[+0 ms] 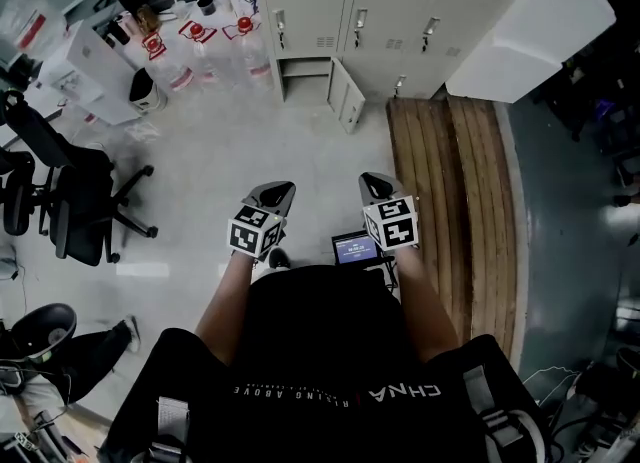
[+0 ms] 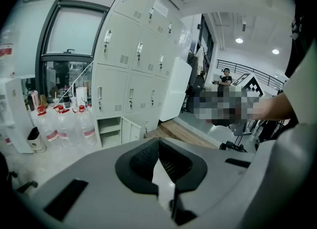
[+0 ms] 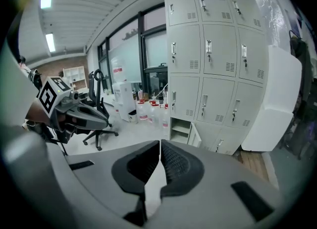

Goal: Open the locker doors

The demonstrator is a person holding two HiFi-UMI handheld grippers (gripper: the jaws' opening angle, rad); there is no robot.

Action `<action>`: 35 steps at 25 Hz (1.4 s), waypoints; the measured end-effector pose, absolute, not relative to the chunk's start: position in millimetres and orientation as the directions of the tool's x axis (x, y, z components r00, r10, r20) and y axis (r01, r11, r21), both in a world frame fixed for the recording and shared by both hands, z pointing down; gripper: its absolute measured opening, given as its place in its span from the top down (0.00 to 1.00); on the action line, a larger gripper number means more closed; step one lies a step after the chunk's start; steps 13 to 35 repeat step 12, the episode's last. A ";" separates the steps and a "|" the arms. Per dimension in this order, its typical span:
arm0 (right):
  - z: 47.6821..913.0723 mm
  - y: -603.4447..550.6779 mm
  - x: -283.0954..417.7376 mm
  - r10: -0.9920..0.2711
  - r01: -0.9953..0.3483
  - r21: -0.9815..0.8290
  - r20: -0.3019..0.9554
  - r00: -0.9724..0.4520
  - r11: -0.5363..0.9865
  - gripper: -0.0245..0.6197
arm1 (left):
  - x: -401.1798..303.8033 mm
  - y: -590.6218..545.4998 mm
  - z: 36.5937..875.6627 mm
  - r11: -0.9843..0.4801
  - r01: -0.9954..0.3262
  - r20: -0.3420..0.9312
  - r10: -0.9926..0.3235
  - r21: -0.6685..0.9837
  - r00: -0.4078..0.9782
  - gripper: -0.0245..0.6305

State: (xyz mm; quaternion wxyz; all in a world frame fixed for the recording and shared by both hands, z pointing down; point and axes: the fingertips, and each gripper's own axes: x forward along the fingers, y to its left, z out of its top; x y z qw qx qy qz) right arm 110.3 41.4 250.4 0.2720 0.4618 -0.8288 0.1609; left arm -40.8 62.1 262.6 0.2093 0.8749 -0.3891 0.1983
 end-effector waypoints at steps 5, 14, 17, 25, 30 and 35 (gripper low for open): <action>246.7 39.1 110.9 -0.676 -0.854 -0.014 0.603 -0.423 0.521 0.91 | -39.3 61.9 259.8 -0.624 -0.750 0.496 -0.592 0.218 0.636 0.93; 241.4 30.0 106.2 -0.678 -0.848 -0.016 0.592 -0.436 0.531 0.91 | -45.6 51.4 259.7 -0.601 -0.767 0.492 -0.609 0.226 0.622 0.93; 241.4 30.0 106.2 -0.678 -0.848 -0.016 0.592 -0.436 0.531 0.91 | -45.6 51.4 259.7 -0.601 -0.767 0.492 -0.609 0.226 0.622 0.93; 241.4 30.0 106.2 -0.678 -0.848 -0.016 0.592 -0.436 0.531 0.91 | -45.6 51.4 259.7 -0.601 -0.767 0.492 -0.609 0.226 0.622 0.93; 241.4 30.0 106.2 -0.678 -0.848 -0.016 0.592 -0.436 0.531 0.91 | -45.6 51.4 259.7 -0.601 -0.767 0.492 -0.609 0.226 0.622 0.93; 241.4 30.0 106.2 -0.678 -0.848 -0.016 0.592 -0.436 0.531 0.91 | -45.6 51.4 259.7 -0.601 -0.767 0.492 -0.609 0.226 0.622 0.93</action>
